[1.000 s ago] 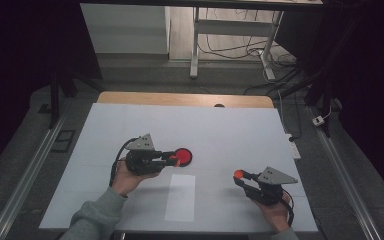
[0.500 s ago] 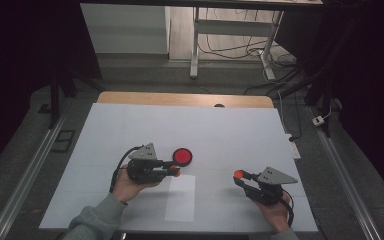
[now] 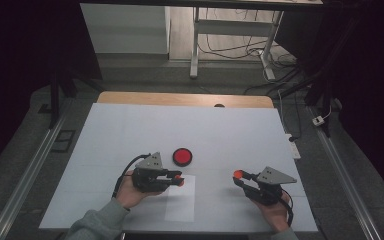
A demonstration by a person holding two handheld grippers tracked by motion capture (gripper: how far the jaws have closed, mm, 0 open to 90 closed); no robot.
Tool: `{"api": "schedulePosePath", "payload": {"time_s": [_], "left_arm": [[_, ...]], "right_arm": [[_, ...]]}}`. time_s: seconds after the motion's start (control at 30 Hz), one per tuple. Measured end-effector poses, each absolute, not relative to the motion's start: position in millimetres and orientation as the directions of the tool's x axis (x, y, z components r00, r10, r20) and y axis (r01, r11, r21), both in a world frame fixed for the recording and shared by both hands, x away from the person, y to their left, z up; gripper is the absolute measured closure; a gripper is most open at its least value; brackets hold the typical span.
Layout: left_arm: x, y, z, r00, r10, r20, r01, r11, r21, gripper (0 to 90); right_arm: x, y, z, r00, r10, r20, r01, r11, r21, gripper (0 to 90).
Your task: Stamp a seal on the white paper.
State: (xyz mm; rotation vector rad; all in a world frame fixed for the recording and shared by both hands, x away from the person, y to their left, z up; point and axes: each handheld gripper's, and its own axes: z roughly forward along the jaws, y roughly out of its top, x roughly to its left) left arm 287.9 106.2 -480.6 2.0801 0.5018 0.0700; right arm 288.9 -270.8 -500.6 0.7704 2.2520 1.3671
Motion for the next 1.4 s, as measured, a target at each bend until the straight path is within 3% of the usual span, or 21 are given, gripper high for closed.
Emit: {"api": "schedulePosePath", "payload": {"time_s": [1.4], "left_arm": [[288,89,-515,0.903,0.400,-0.156,0.369,-0.537,0.759,72.5]], "right_arm": [[289,-270,-501,-0.772,0.633,-0.050,0.249,0.374,0.894,64.7]]}}
